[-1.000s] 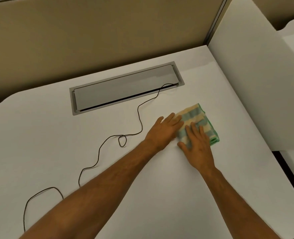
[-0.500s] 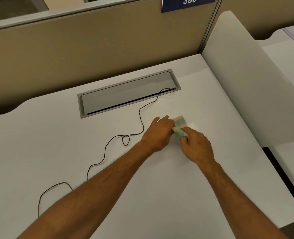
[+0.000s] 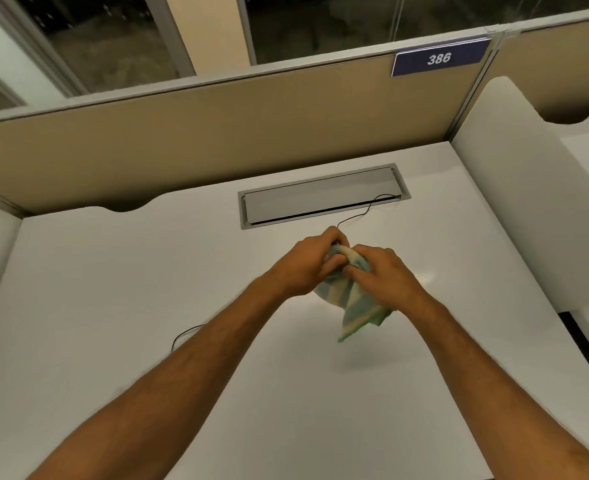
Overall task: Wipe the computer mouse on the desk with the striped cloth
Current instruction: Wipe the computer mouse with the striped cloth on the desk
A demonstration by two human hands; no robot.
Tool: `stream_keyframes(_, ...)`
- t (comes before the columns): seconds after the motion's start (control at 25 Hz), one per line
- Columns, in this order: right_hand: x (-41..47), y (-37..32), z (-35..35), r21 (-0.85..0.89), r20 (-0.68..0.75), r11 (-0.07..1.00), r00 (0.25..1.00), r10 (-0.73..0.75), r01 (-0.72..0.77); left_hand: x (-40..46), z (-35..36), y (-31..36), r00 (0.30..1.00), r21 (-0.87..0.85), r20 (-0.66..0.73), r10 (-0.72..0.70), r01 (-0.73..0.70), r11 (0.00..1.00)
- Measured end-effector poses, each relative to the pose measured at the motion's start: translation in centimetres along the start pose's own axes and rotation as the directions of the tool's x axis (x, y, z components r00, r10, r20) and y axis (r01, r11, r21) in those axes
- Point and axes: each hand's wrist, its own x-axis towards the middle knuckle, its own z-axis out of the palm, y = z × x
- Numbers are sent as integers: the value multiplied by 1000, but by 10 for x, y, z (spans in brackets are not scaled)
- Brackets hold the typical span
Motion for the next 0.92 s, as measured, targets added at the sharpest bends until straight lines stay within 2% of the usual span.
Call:
stream_keyframes(0.28, -41, -85, 64, 86, -71, 989, 991, -117, 122, -114, -55, -28, 995, 56, -99, -24, 30, 998)
stream_keyframes(0.56, -104, -145, 144, 182, -45, 979, 996, -83, 90, -276, -70, -104, 975, 24, -196, -103, 110, 994)
stream_keyframes(0.76, -139, -162, 195, 95, -20, 992, 996, -85, 87, -391, -40, -180, 952, 44, -93, -290, 295, 954)
stream_keyframes(0.92, -152, -169, 231, 10, 3, 997, 997, -75, 75, -434, -4, -225, 929, 68, 10, -369, 368, 927)
